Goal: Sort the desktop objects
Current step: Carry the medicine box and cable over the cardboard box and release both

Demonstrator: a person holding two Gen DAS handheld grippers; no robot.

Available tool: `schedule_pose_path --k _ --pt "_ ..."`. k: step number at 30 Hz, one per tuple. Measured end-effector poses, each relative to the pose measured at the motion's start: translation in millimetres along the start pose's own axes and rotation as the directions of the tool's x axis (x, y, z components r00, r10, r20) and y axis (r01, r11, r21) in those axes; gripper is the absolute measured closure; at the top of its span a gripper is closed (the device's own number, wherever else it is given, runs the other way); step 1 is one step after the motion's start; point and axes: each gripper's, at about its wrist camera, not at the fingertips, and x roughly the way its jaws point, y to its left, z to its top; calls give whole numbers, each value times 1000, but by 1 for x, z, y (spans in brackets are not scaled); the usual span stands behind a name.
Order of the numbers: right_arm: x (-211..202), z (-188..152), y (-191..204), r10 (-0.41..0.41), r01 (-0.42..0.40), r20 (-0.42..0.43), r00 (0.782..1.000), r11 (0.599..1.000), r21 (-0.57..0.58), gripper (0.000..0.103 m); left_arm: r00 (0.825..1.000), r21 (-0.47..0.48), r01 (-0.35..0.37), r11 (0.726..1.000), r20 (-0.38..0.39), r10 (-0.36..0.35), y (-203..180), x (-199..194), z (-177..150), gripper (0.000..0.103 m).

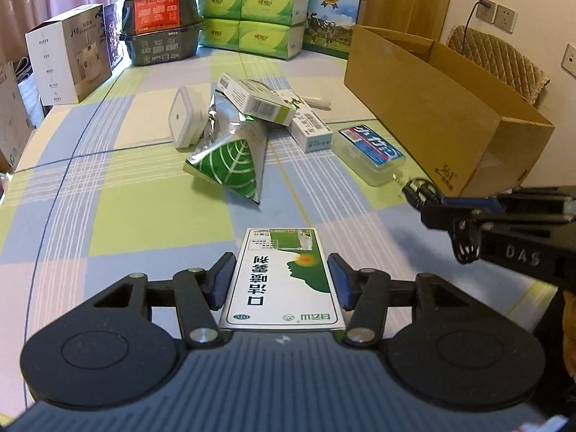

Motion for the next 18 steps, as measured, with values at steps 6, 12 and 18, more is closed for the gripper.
schedule_pose_path --k 6,12,18 --pt "-26 8 -3 -5 5 37 999 1000 16 91 1000 -10 7 1000 17 -6 -11 -17 2 53" --pt "-59 39 -20 -33 31 116 993 999 23 91 996 14 29 999 80 -30 -33 -39 34 53" --pt "-89 75 -65 -93 86 177 980 995 47 91 986 61 80 995 144 -88 -75 -50 83 53"
